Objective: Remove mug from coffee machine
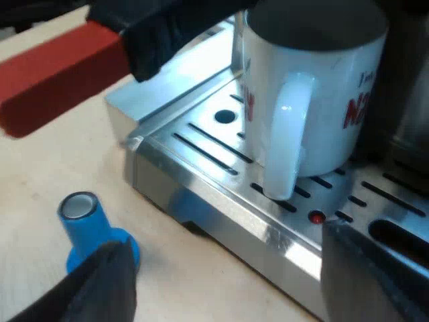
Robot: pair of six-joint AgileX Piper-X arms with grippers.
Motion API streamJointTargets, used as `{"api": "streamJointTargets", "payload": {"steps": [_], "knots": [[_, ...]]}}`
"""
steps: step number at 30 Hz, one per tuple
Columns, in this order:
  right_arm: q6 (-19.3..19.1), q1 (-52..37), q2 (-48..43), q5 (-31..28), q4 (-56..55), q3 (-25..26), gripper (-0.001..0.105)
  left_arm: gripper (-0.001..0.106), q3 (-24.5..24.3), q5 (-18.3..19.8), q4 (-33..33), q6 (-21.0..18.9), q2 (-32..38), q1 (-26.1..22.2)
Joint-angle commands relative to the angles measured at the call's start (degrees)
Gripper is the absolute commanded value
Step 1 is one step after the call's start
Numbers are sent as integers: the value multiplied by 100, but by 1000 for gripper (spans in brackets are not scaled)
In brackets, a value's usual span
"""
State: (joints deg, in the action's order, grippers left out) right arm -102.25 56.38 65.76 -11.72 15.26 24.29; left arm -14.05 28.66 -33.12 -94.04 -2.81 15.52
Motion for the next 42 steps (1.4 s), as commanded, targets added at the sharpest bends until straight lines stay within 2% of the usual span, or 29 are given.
{"api": "streamJointTargets", "payload": {"steps": [1, 5, 10, 14, 18, 22, 31, 42], "knots": [[228, 82, 277, -285, 452, 17, 61, 80, 20, 70, 41, 13, -10, 29], [227, 112, 737, -485, 1177, 17, 61, 80, 20, 70, 41, 13, -10, 29], [463, 112, 1239, -585, 1928, 17, 61, 80, 20, 70, 41, 13, -10, 29], [474, 112, 1469, -743, 2187, 17, 61, 80, 20, 70, 41, 13, -10, 29], [474, 112, 1956, -870, 2987, 41, 61, 80, 20, 70, 41, 13, -10, 29], [474, 112, 2287, -870, 3043, 199, 61, 80, 20, 70, 41, 13, -10, 29], [474, 95, 2931, -1400, 3125, 712, 61, 80, 20, 70, 41, 13, -10, 29], [474, -64, 3424, -1523, 3125, 1206, 61, 80, 20, 70, 41, 13, -10, 29]]}}
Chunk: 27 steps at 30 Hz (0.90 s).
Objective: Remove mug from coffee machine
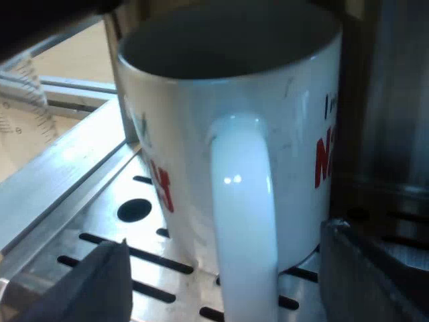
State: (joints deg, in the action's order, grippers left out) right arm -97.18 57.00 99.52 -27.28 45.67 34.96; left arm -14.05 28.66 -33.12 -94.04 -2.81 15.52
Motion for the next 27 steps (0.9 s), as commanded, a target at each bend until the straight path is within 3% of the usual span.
{"api": "streamJointTargets", "payload": {"steps": [1, 13, 16, 27], "knots": [[-33, -171, 48, 52, 71, 163, 61, 80, 20, 70, 41, 13, -10, 29], [-33, -379, 47, 463, -9, 261, 61, 80, 20, 70, 41, 13, -10, 29], [-65, -552, 47, 830, -91, 364, 61, 80, 20, 70, 41, 13, -10, 29], [-63, -568, 47, 860, -533, 597, 60, 80, 20, 70, 41, 13, -10, 29]]}}
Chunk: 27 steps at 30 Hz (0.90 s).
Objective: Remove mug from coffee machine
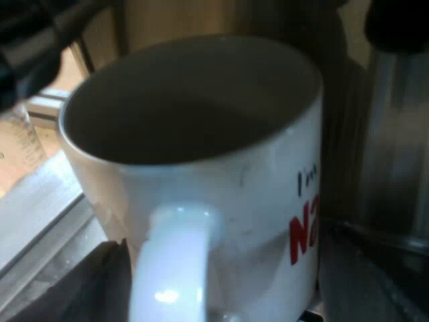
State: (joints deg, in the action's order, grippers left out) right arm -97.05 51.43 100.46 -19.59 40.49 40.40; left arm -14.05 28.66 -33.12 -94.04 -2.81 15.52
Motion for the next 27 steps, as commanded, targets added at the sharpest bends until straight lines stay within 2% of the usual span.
{"api": "streamJointTargets", "payload": {"steps": [1, 2, 6, 7, 8, 10, 13, 27], "knots": [[-76, -11, -47, 91, -15, 53, 58, 80, 20, 70, 41, 13, -10, 29], [-76, -11, -47, 91, -15, 53, 56, 80, 20, 70, 41, 13, -10, 29], [-76, -11, -47, 91, -15, 53, 36, 80, 20, 70, 41, 13, -10, 29], [-76, -11, -47, 91, -15, 53, 26, 80, 20, 70, 41, 13, -10, 29], [-76, 11, -47, 91, -15, 53, 24, 80, 20, 70, 41, 13, -10, 29], [-76, 10, -47, 32, -15, 53, 11, 80, 20, 70, 41, 13, -10, 29], [-76, 10, -47, 34, -15, 53, 1, 80, 20, 70, 41, 13, -10, 29], [-221, 26, -266, 15, -427, 42, 0, 80, 20, 70, 41, 13, -10, 29]]}}
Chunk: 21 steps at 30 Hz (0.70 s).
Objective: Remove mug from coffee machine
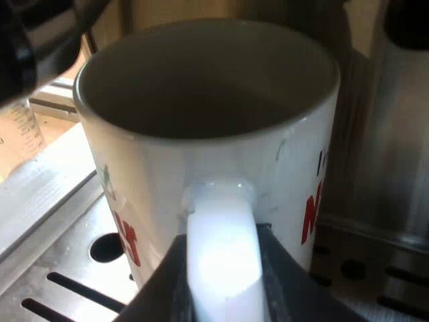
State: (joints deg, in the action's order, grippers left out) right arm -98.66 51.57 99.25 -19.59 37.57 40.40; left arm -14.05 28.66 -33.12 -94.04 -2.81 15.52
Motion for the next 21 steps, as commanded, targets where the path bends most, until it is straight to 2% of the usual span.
{"api": "streamJointTargets", "payload": {"steps": [1, 11, 16, 21], "knots": [[-60, 12, -195, 15, -229, 43, 0, 80, 20, 70, 41, 13, -10, 29], [-24, 12, -510, 15, -678, -26, 0, 80, 20, 70, 41, 13, -10, 29], [-12, 87, -818, 15, -656, -468, 0, 80, 20, 70, 41, 13, -10, 29], [-12, 196, -982, -62, -656, -695, 0, 80, 20, 70, 41, 13, -10, 29]]}}
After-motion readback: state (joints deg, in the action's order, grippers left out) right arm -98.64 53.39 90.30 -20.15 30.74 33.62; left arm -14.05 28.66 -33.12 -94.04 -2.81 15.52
